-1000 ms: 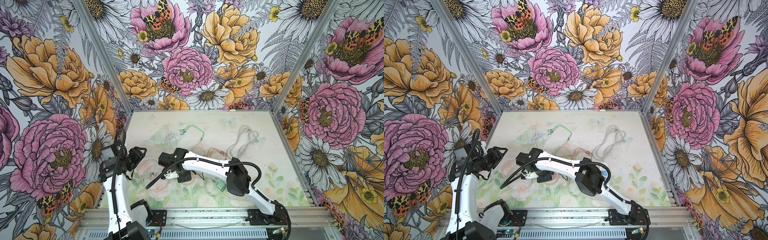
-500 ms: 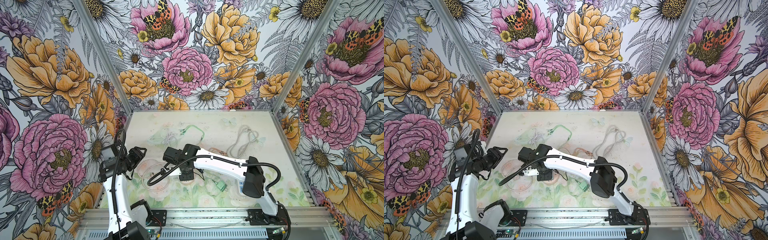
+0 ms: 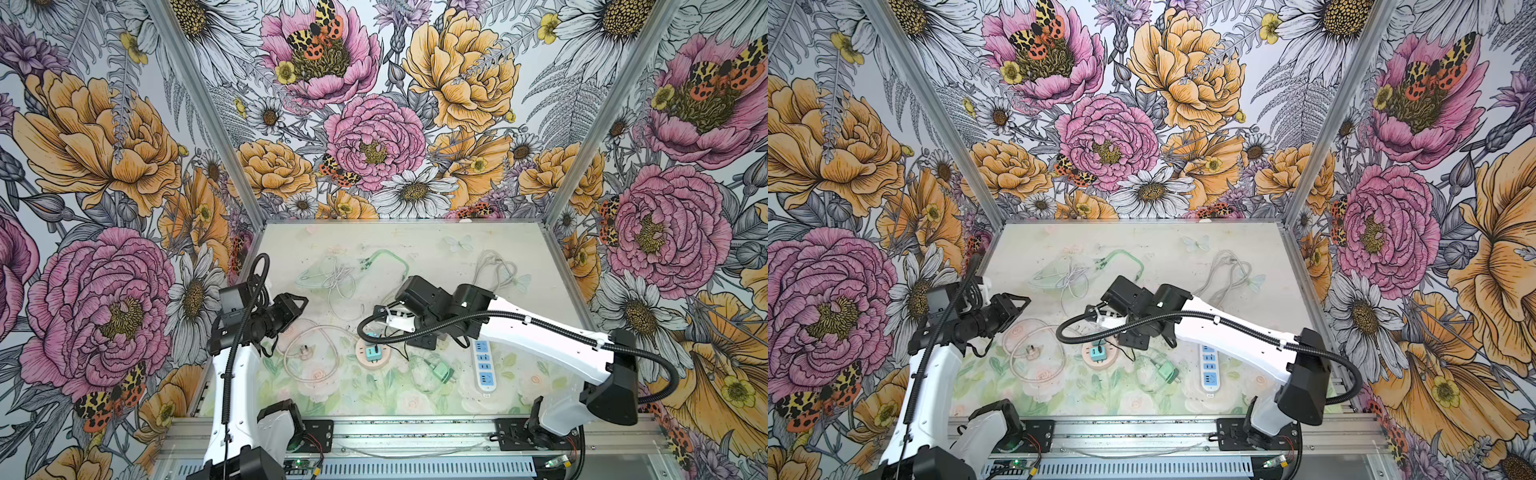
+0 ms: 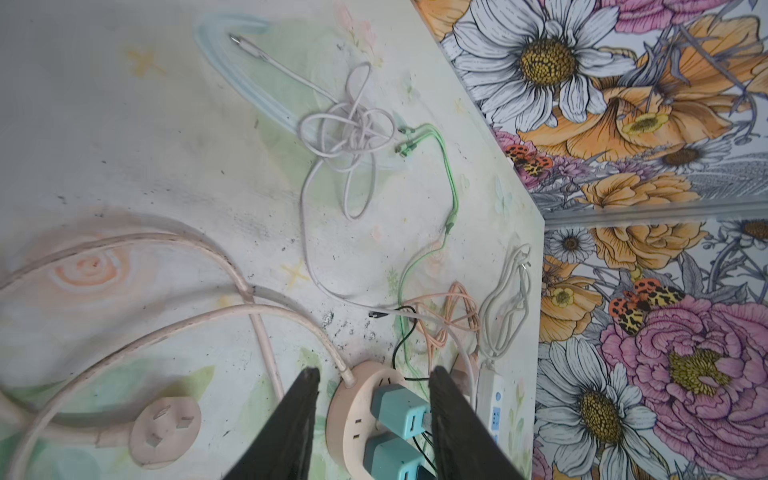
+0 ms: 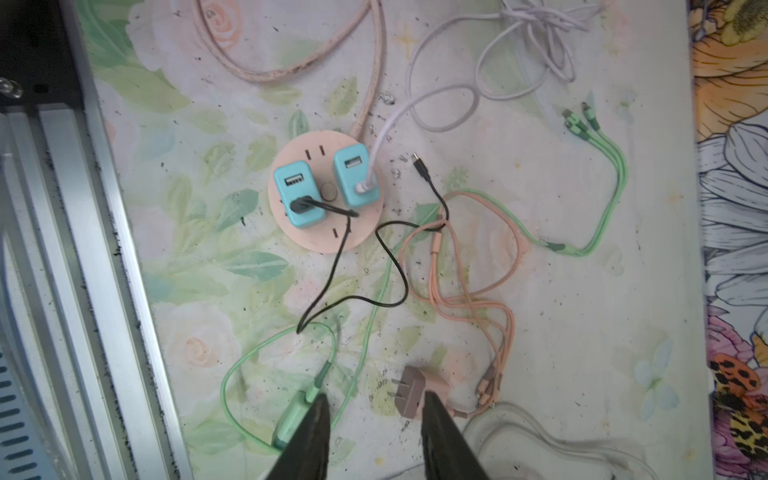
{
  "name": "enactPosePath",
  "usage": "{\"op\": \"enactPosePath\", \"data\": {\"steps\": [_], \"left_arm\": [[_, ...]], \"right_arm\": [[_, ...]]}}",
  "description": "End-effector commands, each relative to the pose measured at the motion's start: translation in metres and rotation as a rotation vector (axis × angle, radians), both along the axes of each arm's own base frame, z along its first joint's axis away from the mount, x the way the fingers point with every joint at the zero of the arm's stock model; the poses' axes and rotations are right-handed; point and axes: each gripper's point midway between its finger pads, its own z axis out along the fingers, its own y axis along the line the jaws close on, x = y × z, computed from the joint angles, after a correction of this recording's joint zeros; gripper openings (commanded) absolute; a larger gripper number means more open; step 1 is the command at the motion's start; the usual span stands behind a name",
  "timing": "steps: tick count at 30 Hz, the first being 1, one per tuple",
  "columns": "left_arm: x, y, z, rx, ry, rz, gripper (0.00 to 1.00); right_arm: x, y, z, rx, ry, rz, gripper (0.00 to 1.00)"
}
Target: Insert the plug
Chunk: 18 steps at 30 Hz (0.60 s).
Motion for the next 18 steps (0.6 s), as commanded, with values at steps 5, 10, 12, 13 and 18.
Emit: {"op": "enactPosePath", "data": {"steps": [5, 10, 12, 13, 18], "left_arm": [[-0.017, -0.051, 0.004, 0.066, 0.026, -0.170, 0.40], [-0.043, -0.078, -0.007, 0.087, 0.096, -0.225, 0.27], [-0.051, -0.088, -0.018, 0.099, 0.131, -0.262, 0.22], [-0.053, -0.091, -0.023, 0.107, 0.146, -0.267, 0.18], [-0.048, -0.114, -0.037, 0.040, 0.143, -0.292, 0.06]], "right_arm": [[0.038, -0.007, 0.016, 0.276, -0.122, -0.172, 0.06], [0.068, -0.018, 0.007, 0.404, -0.124, -0.299, 0.00], [0.077, -0.021, 0.003, 0.436, -0.124, -0.327, 0.00], [0.078, -0.019, 0.001, 0.441, -0.123, -0.329, 0.00], [0.097, -0.031, -0.012, 0.417, -0.124, -0.393, 0.00]]}}
